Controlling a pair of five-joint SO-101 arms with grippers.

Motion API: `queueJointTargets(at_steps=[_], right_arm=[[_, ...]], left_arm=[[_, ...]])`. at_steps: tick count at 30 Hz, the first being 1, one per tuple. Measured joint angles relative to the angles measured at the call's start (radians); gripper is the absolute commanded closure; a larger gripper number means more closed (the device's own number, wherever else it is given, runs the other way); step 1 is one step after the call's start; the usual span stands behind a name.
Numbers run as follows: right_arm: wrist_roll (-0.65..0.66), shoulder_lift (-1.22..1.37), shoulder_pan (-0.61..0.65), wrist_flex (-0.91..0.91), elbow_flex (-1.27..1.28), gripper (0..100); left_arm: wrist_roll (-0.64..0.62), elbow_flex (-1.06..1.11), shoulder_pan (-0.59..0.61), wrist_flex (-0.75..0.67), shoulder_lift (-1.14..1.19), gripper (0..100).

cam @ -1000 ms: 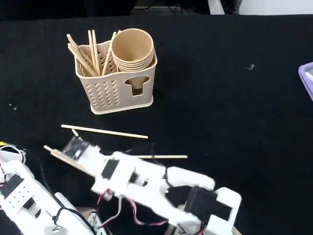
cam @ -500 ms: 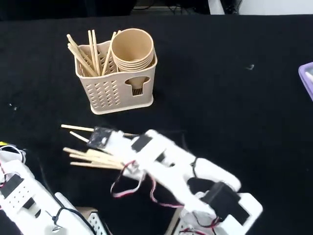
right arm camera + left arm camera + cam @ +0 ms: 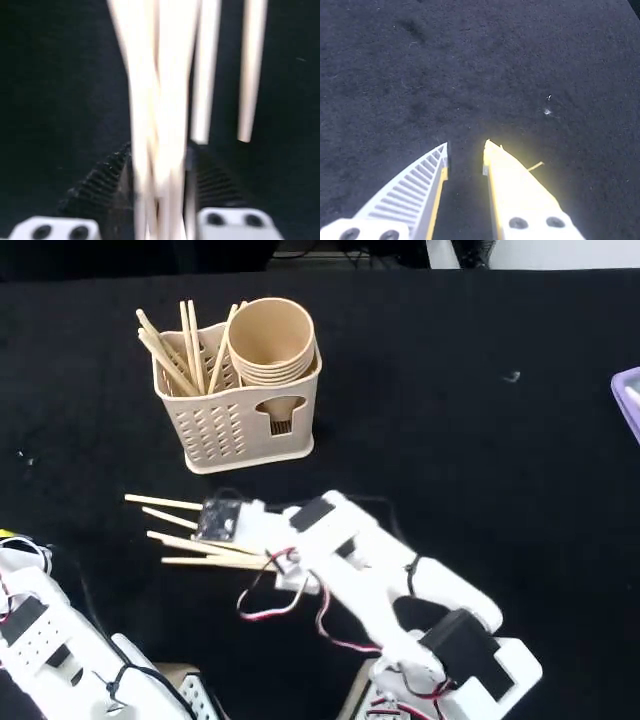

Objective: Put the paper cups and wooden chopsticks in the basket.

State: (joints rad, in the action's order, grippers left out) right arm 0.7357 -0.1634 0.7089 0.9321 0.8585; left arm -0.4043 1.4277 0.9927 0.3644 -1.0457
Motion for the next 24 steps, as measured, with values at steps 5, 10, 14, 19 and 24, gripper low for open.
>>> queueJointTargets(at_steps=[5, 10, 14, 19, 24], right_arm=[[-0.086, 0.000, 0.109, -0.020, 0.000, 81.5], [-0.169, 0.000, 0.152, -0.161, 0.006, 87.1], [-0.180, 0.000, 0.149, -0.196, 0.009, 93.6], [-0.186, 0.000, 0.153, -0.199, 0.009, 97.8], [-0.192, 0.000, 0.153, -0.199, 0.009, 88.7]], left_arm=[[0.000, 0.000, 0.000, 0.000, 0.000, 87], [0.000, 0.000, 0.000, 0.000, 0.000, 87], [0.000, 0.000, 0.000, 0.000, 0.000, 87], [0.000, 0.000, 0.000, 0.000, 0.000, 87], [0.000, 0.000, 0.000, 0.000, 0.000, 87]])
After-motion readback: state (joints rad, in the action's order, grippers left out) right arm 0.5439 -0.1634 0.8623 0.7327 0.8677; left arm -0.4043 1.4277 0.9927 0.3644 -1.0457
